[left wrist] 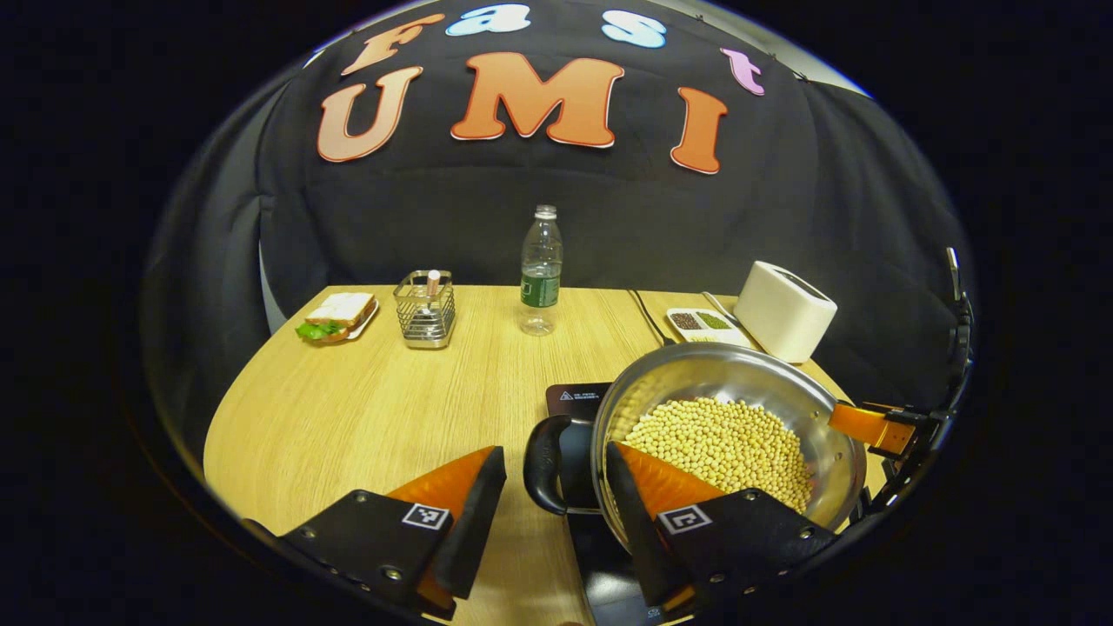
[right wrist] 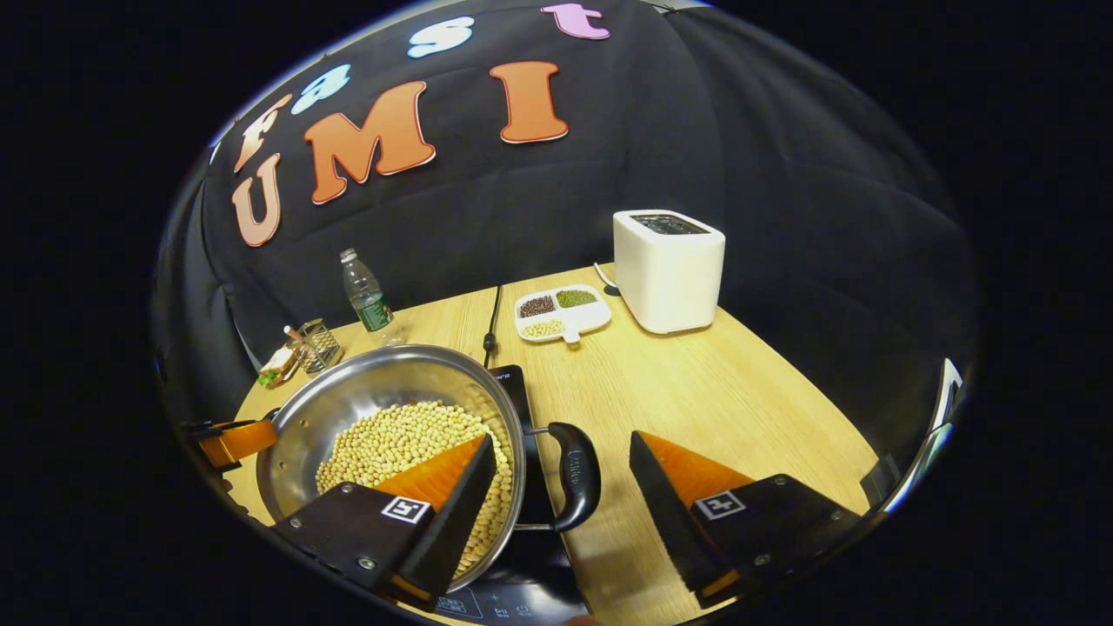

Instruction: First push the handle of the pot to place it horizontally, then grasp the pot with both hands and set it on the induction cooktop.

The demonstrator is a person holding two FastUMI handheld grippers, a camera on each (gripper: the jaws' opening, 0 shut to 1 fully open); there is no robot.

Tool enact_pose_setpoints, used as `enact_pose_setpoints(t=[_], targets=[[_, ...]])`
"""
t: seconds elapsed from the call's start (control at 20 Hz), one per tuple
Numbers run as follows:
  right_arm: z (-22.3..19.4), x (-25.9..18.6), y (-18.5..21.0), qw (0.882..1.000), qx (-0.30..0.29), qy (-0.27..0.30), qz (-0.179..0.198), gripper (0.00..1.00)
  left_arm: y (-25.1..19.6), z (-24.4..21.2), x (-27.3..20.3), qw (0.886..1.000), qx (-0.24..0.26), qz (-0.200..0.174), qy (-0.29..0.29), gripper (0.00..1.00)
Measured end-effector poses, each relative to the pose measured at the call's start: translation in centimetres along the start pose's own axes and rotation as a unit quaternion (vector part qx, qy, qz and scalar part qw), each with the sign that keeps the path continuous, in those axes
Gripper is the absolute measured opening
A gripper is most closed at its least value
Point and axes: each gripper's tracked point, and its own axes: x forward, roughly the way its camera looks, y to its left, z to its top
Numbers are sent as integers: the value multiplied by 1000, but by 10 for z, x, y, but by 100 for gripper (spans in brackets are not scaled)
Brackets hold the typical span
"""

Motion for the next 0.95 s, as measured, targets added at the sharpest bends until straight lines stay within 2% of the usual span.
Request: enact_pose_setpoints(t=[0.15, 0.25, 0.4, 0.7, 0.85, 0.95], targets=[[33, -29, -6, 999, -2, -38, -4, 95, 17, 34, -26, 999, 5, 24, -43, 75], [64, -55, -6, 998, -5, -70, -1, 95, 25, 59, -50, 997, 9, 34, -74, 82], [114, -92, -4, 992, -14, -126, 3, 95, 36, 107, -91, 990, 14, 49, -133, 81], [187, -171, -8, 974, -32, -225, 19, 95, 62, 188, -195, 969, 34, 92, -225, 81], [206, -204, -15, 965, -34, -258, 25, 95, 73, 223, -248, 951, 51, 117, -283, 80], [214, -222, -19, 961, -27, -273, 29, 95, 74, 229, -276, 945, 45, 117, -301, 80]])
